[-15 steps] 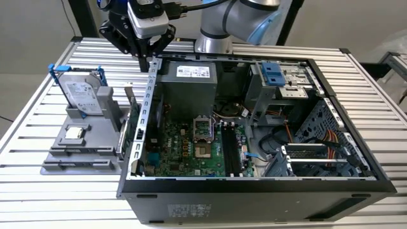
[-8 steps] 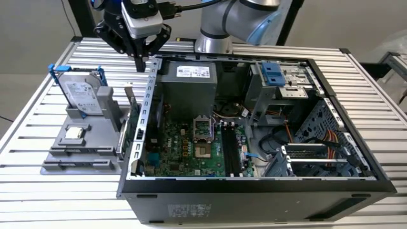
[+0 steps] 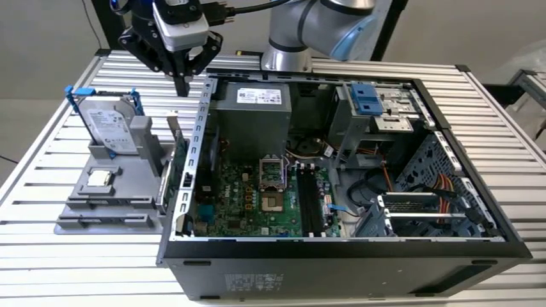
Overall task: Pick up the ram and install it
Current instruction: 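Reach for the ram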
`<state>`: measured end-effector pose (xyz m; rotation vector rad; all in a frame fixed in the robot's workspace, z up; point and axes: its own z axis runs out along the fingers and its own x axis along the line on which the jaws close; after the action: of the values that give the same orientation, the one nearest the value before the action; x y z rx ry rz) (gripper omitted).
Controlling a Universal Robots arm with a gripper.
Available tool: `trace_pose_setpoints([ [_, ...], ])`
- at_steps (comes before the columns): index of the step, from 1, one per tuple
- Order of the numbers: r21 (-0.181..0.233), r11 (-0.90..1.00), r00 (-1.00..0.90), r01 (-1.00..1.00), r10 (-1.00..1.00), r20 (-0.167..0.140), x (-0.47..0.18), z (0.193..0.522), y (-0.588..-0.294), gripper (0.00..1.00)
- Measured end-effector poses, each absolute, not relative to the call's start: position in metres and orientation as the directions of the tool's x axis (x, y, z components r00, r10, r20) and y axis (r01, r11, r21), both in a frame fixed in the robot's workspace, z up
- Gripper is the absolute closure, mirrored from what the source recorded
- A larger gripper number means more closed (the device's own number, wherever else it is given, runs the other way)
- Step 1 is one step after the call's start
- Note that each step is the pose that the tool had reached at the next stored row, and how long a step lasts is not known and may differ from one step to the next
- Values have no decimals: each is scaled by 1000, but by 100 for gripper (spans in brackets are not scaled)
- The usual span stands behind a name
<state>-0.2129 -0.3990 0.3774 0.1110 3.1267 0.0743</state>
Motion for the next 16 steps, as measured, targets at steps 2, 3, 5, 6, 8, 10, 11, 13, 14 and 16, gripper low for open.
trace_pose_setpoints([
  [2,48,996,-997,71,71,-10,-215,377,-399,100],
  [3,48,996,-997,71,71,-10,-216,377,-399,100],
  [5,48,996,-997,71,71,-10,-218,377,-399,100],
  [6,48,996,-997,71,71,-10,-219,377,-399,100],
  [8,48,996,-997,71,71,-10,-222,377,-399,100],
  [10,48,996,-997,71,71,-10,-224,377,-399,100],
  [11,48,996,-997,71,71,-10,-225,377,-399,100],
  [13,48,996,-997,71,71,-10,-227,377,-399,100],
  [14,48,996,-997,71,71,-10,-228,377,-399,100],
  [16,48,996,-997,71,71,-10,-229,377,-399,100],
])
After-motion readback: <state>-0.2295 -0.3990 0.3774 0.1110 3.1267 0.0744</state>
